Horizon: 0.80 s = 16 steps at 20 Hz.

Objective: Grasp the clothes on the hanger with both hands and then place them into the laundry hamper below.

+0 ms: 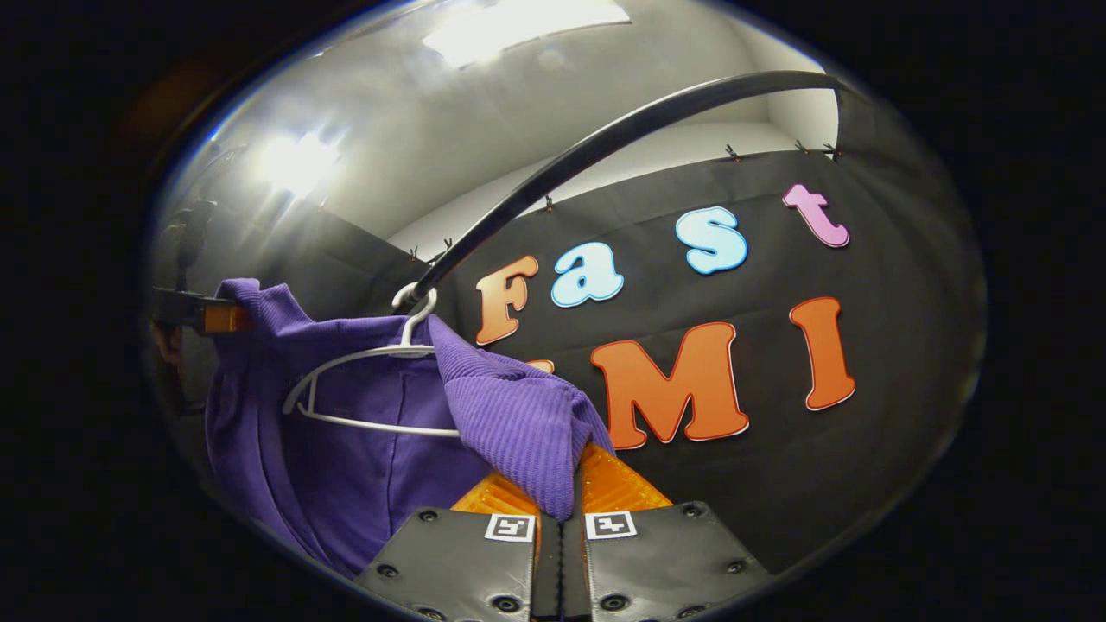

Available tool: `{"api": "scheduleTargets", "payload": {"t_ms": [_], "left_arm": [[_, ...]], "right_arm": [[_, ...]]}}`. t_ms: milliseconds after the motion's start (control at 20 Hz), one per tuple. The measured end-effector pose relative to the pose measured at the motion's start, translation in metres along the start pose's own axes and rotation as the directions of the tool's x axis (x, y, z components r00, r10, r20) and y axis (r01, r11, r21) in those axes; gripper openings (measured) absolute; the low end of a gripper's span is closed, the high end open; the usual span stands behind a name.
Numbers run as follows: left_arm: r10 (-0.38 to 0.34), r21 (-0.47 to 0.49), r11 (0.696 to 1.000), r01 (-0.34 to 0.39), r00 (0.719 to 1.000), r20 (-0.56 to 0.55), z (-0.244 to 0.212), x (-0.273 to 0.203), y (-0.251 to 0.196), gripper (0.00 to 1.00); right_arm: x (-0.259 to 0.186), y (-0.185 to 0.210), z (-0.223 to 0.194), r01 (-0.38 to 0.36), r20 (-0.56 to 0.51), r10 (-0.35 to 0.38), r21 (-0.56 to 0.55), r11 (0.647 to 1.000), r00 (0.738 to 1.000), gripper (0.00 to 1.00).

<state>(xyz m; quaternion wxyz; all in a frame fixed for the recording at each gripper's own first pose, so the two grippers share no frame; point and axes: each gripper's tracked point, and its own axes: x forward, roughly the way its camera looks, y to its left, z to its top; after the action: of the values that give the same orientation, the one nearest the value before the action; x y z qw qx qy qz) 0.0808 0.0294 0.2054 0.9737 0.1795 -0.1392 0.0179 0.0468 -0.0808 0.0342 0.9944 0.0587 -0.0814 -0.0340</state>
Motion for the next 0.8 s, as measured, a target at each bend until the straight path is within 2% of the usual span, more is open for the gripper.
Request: {"api": "scheduleTargets", "payload": {"t_ms": [50,100,200,300,400,550,800], "left_arm": [[0.007,-0.006,1.000,-0.007,1.000,0.008,-0.004,0.010,0.010,0.06],[0.027,-0.003,1.000,-0.027,1.000,-0.006,-0.013,0.020,0.027,0.03],[0.070,0.015,0.997,-0.069,0.996,-0.059,-0.043,0.040,0.054,0.06],[0.069,-0.018,0.997,-0.072,0.990,-0.124,-0.080,0.054,0.066,0.09],[0.042,-0.071,0.996,-0.055,0.984,-0.175,-0.116,0.061,0.062,0.08],[0.005,-0.097,0.995,-0.029,0.971,-0.237,-0.166,0.061,0.048,0.09],[-0.061,-0.189,0.982,0.003,0.951,-0.304,-0.227,0.052,0.011,0.06]], "right_arm": [[-0.001,-0.002,-0.001,0.007,-0.003,-0.007,0.006,1.000,1.000,0.08],[-0.001,-0.002,-0.001,0.012,-0.004,-0.012,0.011,1.000,1.000,0.08],[-0.001,-0.004,0.001,0.022,0.001,-0.022,0.010,1.000,1.000,0.08],[-0.001,-0.006,0.005,0.036,0.008,-0.036,0.002,0.999,0.999,0.08],[-0.001,-0.006,0.006,0.041,0.014,-0.041,-0.008,0.999,0.999,0.08],[-0.003,0.000,0.006,0.040,0.010,-0.040,-0.039,0.998,0.999,0.08],[-0.002,0.007,0.005,0.034,0.004,-0.034,-0.051,0.998,0.999,0.08]]}}
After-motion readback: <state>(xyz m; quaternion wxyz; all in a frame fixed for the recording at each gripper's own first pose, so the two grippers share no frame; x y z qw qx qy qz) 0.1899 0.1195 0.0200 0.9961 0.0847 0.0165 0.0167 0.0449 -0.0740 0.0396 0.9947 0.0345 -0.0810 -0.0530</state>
